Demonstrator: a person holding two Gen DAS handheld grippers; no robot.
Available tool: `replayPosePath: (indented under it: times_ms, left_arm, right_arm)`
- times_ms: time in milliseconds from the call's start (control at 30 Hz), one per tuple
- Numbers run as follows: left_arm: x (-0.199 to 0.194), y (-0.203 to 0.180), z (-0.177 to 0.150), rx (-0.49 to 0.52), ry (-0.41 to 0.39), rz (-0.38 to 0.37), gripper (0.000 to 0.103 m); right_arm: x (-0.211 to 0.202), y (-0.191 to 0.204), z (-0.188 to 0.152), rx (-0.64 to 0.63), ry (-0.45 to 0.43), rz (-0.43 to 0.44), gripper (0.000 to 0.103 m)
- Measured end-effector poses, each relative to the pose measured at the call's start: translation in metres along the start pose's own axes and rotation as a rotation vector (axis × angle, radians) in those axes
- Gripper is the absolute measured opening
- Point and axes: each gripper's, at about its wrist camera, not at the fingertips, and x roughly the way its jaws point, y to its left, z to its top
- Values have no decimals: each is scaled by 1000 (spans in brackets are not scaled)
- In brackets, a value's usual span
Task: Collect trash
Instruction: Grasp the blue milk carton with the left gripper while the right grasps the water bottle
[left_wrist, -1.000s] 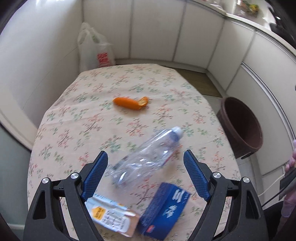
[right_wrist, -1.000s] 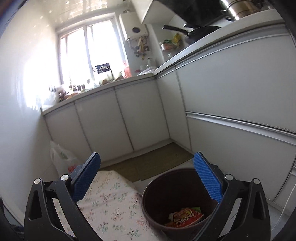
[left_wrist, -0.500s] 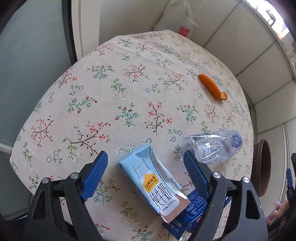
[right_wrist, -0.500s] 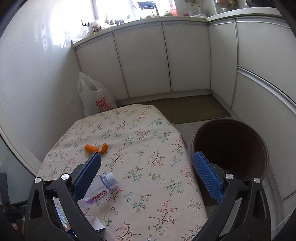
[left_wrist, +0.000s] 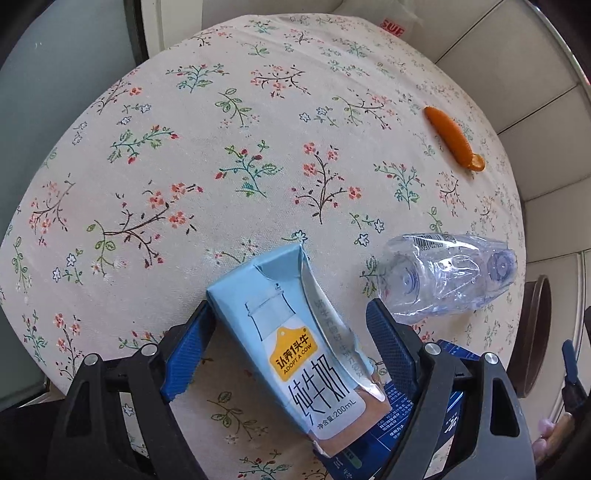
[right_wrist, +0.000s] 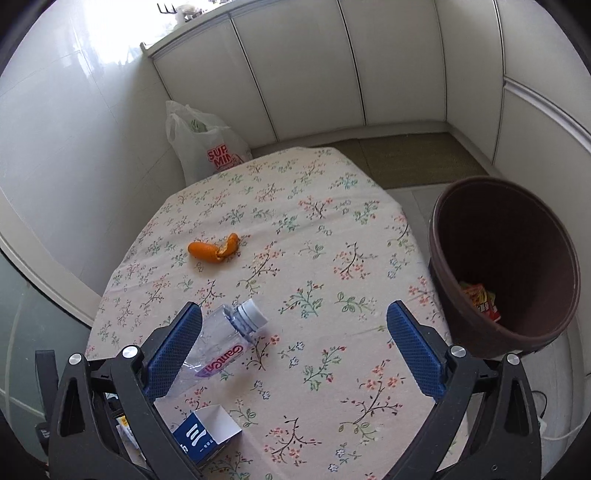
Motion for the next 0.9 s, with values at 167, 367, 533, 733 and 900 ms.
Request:
replayPosePath:
  times_ms: [167, 367, 533, 733, 900]
  left_arm:
    - [-2, 2, 0, 12, -4, -10, 74]
    - [-6, 5, 0, 59, -11, -34, 62]
    - [-8, -4, -3, 117, -22, -80, 56]
    - [-45, 1, 9, 141, -167, -99, 55]
    - [-90, 16, 23, 128, -333, -114, 54]
  right_arm:
    - [21, -2, -4, 75, 106, 60, 96]
    - [36, 1, -8, 124, 172, 87, 96]
    - [57, 6, -15, 184, 263, 137, 96]
    - [83, 7, -23, 369, 363, 204, 96]
    - [100, 26, -22, 400, 413, 209, 96]
